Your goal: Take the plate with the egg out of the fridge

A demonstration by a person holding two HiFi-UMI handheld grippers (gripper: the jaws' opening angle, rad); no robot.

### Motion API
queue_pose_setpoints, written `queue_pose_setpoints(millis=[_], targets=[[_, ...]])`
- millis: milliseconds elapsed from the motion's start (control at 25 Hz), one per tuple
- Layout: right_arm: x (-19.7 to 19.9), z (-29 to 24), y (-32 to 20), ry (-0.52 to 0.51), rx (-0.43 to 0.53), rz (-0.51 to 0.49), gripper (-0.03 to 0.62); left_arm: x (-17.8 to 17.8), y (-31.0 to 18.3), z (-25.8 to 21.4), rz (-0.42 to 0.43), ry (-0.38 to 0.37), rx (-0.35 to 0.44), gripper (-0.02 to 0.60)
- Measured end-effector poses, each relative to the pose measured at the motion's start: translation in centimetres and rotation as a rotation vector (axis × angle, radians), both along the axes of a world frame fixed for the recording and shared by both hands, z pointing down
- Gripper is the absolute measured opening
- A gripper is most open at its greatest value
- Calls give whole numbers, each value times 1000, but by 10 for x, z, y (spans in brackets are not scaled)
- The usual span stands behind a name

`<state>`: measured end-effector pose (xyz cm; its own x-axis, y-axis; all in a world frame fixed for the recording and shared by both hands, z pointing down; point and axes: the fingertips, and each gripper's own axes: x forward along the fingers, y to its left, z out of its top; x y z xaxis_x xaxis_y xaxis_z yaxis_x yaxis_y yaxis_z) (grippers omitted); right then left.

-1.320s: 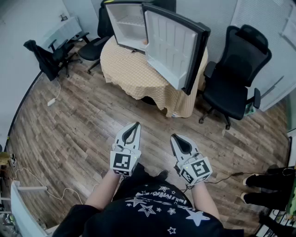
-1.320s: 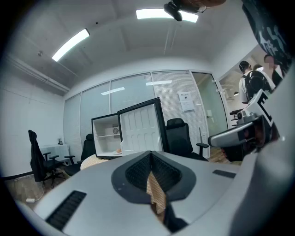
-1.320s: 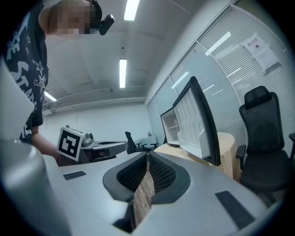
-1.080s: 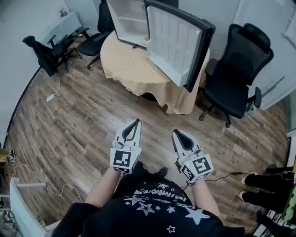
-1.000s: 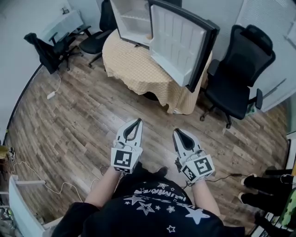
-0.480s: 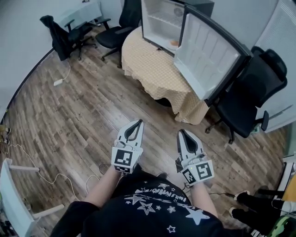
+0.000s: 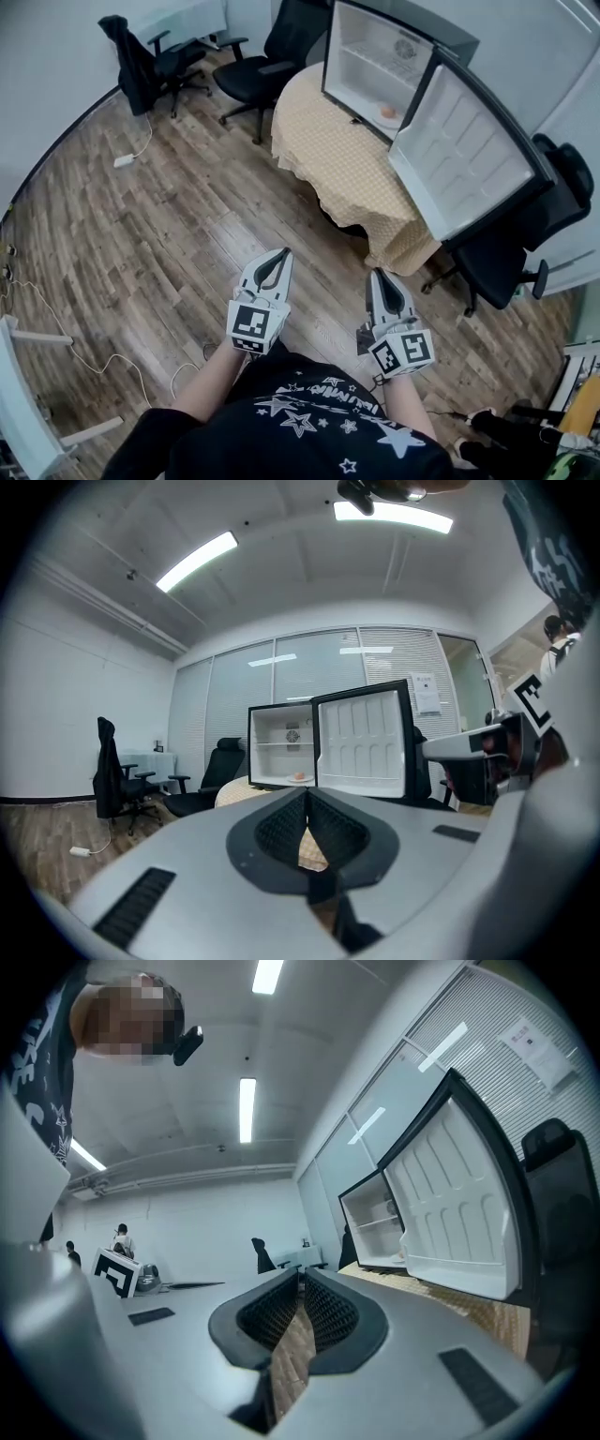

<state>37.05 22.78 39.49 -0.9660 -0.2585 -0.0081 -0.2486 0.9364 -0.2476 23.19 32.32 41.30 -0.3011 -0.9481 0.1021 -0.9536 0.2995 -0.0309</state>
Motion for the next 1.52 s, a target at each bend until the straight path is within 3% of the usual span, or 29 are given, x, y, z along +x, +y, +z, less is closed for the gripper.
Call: queue_pose_setpoints(millis=[440, 880, 1120, 1520], targets=[[-86, 13, 11, 26, -33, 31, 38, -93, 35, 2, -40, 29, 37, 8], [-127, 24, 6, 44, -104, 125, 38, -157, 71, 17, -67, 36, 7, 8], [-145, 37, -20, 61, -134, 139, 38, -182, 55, 21, -85, 45, -1, 8], [-224, 45, -83, 19, -171, 50, 38, -219, 7, 17, -98, -2, -65, 8]])
